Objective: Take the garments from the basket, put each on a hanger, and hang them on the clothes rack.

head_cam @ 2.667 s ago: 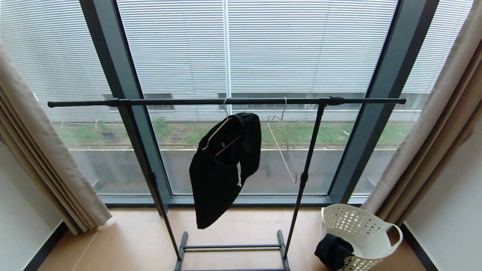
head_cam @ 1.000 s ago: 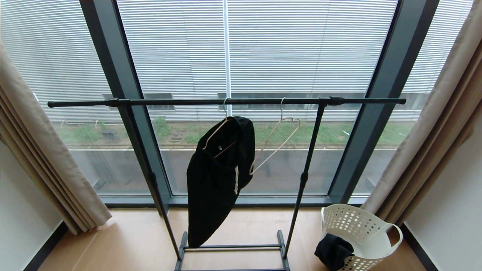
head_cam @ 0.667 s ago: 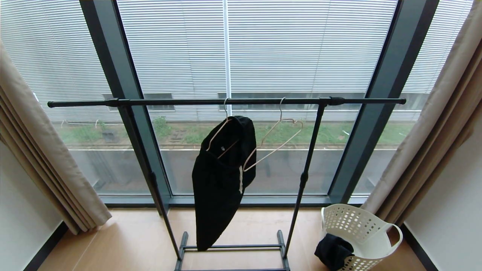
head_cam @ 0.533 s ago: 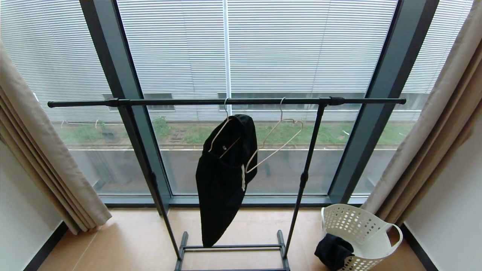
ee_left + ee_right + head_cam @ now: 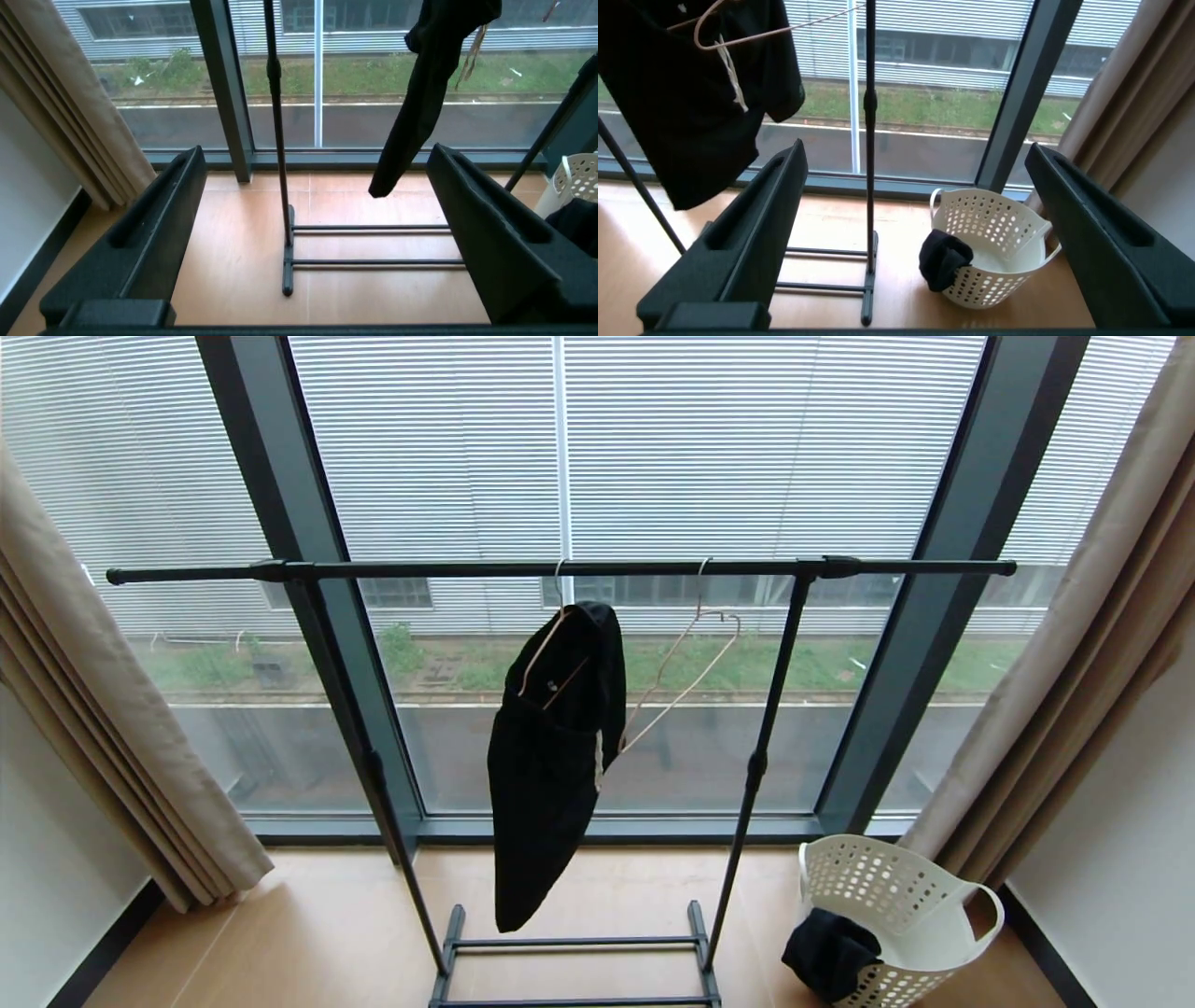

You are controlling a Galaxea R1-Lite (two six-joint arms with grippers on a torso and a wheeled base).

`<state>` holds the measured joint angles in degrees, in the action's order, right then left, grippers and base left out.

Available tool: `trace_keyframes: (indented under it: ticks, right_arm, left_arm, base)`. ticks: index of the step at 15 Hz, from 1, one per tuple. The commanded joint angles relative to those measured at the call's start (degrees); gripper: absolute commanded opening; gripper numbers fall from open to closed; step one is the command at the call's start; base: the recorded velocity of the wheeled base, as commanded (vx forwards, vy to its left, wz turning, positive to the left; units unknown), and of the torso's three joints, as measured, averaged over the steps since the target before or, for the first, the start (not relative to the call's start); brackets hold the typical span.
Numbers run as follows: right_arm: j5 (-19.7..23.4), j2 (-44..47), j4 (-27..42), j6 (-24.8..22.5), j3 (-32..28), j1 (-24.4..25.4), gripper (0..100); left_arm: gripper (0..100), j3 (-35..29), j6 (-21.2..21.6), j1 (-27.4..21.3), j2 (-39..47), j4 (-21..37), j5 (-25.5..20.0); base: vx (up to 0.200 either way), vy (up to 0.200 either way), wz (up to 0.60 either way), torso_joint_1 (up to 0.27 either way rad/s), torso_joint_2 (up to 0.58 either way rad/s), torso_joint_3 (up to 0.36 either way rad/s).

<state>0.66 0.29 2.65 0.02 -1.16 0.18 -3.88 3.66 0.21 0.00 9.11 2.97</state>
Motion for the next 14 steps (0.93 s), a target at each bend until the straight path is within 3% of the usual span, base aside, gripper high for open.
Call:
trace_keyframes:
  ticks: [1,14]
  right_arm:
    - [0.04,0.06,-0.01,-0.02,-0.07,-0.01,100]
    - [-0.04,0.06,-0.01,0.42,0.02,-0.01,100]
  left_arm:
    - [100,0.01,0.12,-0.03,0.09,0.03,0.01]
    - [100,0.1,0.65,-0.03,0.09,0.03,0.01]
  base:
    - [0.0,0.0,0.0,-0.149,0.33,0.183]
    - [0.0,0.0,0.0,-0.158,0.36,0.201]
